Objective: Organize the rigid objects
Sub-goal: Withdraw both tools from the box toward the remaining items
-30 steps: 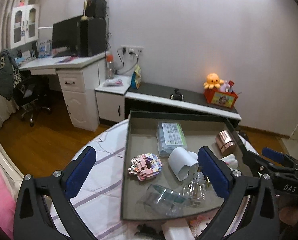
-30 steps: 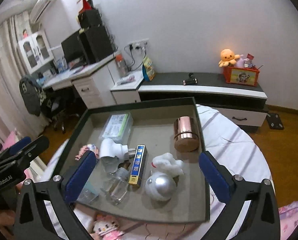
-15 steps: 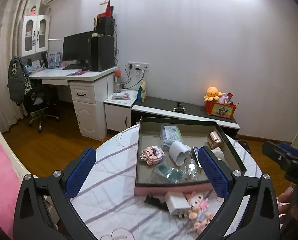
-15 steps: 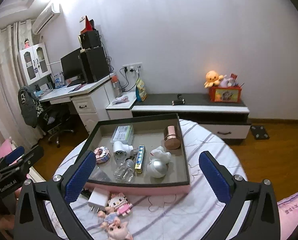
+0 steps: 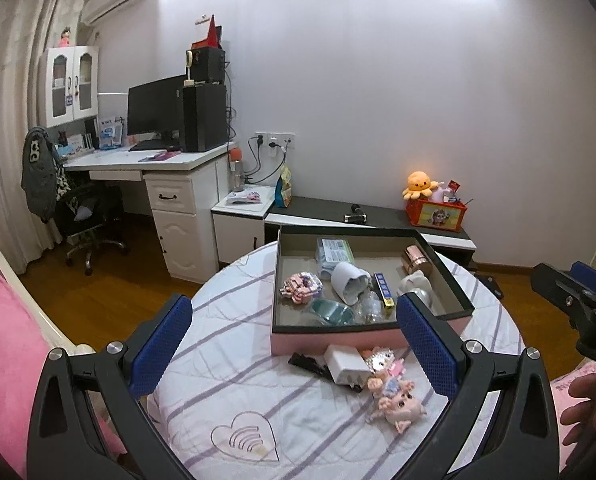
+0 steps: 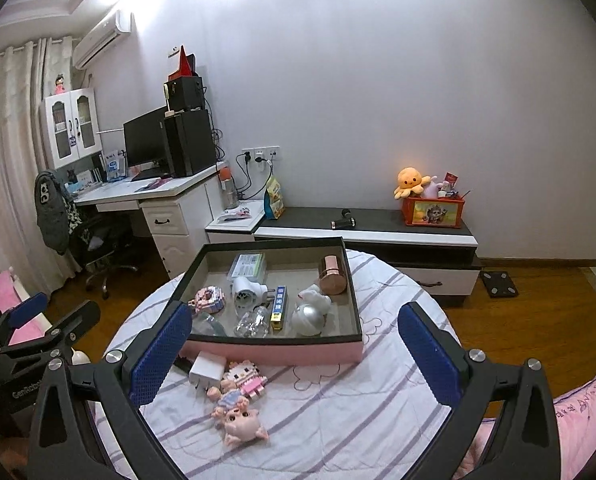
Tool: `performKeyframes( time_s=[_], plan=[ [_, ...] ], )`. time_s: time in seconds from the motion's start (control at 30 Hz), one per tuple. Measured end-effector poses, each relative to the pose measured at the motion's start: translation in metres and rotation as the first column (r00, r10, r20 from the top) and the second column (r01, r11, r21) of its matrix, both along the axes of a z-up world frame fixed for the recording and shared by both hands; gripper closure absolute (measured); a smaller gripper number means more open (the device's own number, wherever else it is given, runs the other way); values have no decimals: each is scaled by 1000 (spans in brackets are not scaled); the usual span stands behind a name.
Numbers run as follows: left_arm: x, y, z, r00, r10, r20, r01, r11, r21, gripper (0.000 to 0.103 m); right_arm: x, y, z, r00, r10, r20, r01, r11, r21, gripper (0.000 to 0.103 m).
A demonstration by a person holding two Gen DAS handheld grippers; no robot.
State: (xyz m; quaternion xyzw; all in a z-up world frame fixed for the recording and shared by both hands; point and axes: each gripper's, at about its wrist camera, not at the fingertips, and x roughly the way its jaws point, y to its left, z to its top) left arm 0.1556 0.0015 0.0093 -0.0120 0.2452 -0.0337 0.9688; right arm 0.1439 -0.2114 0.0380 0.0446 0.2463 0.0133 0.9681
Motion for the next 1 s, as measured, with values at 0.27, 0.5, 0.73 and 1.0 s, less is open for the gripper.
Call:
performKeyframes(
  time_s=[0.27, 0.5, 0.73, 1.0],
  plan=[
    [-8, -1, -1, 1000, -6, -8, 6, 1000, 1, 0, -9, -1, 4, 1000, -3, 11, 3, 1000, -2, 0],
    [-13, -4, -1, 1000, -15, -8, 15, 1000, 4, 0, -11, -2, 4, 1000, -2, 12, 2, 1000, -3, 0],
    [-13, -4, -2, 1000, -13, -8, 13, 1000, 4, 0, -13, -3, 7, 1000, -6, 12, 6, 1000, -7, 0],
    [-13, -1, -5, 1000, -4, -21, 4, 1000, 1, 0, -12, -3, 4, 1000, -1, -7, 1, 1000, -16, 0]
  ],
)
